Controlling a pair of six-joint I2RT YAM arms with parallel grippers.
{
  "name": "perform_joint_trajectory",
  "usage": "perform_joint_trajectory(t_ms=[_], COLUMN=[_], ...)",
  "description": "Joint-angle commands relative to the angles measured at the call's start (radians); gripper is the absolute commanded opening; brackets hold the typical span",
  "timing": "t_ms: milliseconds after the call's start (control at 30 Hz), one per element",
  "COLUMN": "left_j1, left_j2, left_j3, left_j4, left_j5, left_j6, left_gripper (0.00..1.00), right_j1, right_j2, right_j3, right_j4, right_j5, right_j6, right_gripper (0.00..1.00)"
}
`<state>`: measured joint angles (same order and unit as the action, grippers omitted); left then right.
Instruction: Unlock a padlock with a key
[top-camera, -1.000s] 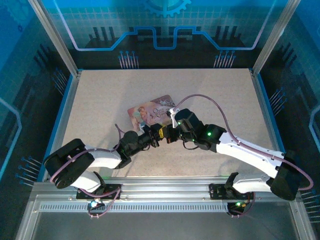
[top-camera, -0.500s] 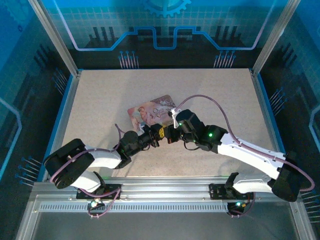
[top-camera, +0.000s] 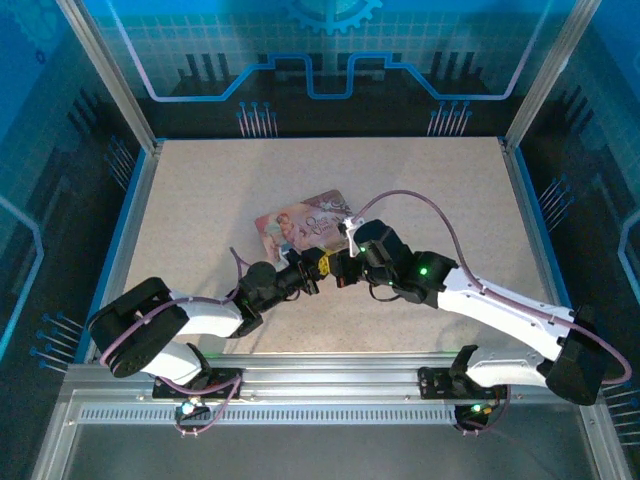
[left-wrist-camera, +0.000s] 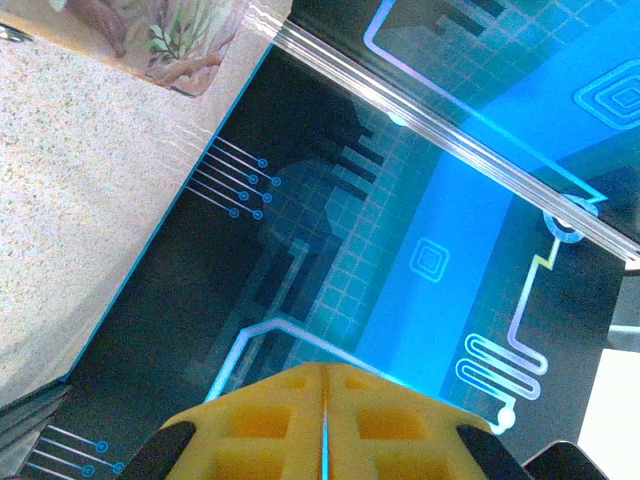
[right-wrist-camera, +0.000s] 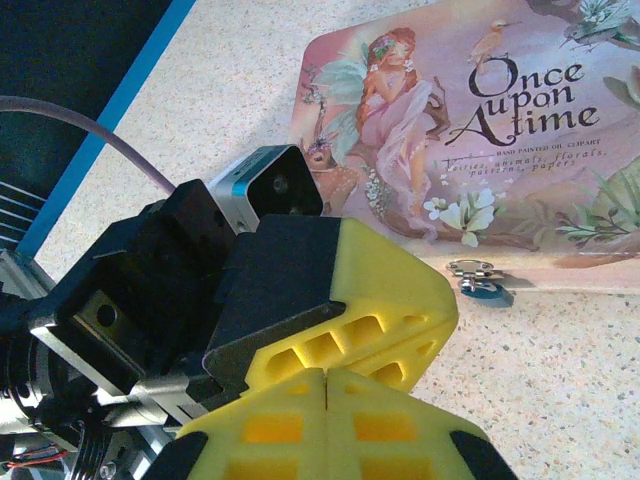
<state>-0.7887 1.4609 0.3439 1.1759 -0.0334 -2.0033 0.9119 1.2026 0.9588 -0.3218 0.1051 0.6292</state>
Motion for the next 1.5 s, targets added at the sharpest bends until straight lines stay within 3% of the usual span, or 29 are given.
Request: perform_joint_trajectory(t_ms=[0,300,533,700,900,1100,1467], left_j1=[-0.007,-0.008,0.004,0.023,0.026,0.022,0.020], left_j2=[0.008,0.003,-0.083,-0.203,-0.374,-0.436,-0.438], left_j3=[-0.006,0.011,0.082,0.132,0.238,0.279,0.254], left_j4=[0.009,0.005,-0.146,-0.363,-0.717,-0.789,-0.728], left_j5=[-0.006,-0.004,0.008,0.010,-0.023,-0.008,-0.007], left_j6=[-0.101,-0.041,0.176,0.420,0.773,0.975,0.976], left_gripper=[0.09,0.02,0.00,0.00,0.00,0.00,0.00], right_j1=[0.014,0.005,-0.047,-0.161,-0.279,-0.289,-0.242], right_j2=[-0.038,-0.062,-0.135,-0.227,-0.273,-0.240,-0.147], right_j3=[-0.009,-0.027,-0.074,-0.178,-0.282,-0.332,-0.320], right_j4=[0.035,0.037,0.079,0.220,0.440,0.657,0.733], right_j5=[0.040,0.040,-0.066,-0.296,-0.543,-0.657,-0.665], right_j6=[0.013,0.021,0.011,0.024,0.104,0.183,0.225], right_gripper=[0.03,0.07,0.28,0.47,0.59,0.62,0.60])
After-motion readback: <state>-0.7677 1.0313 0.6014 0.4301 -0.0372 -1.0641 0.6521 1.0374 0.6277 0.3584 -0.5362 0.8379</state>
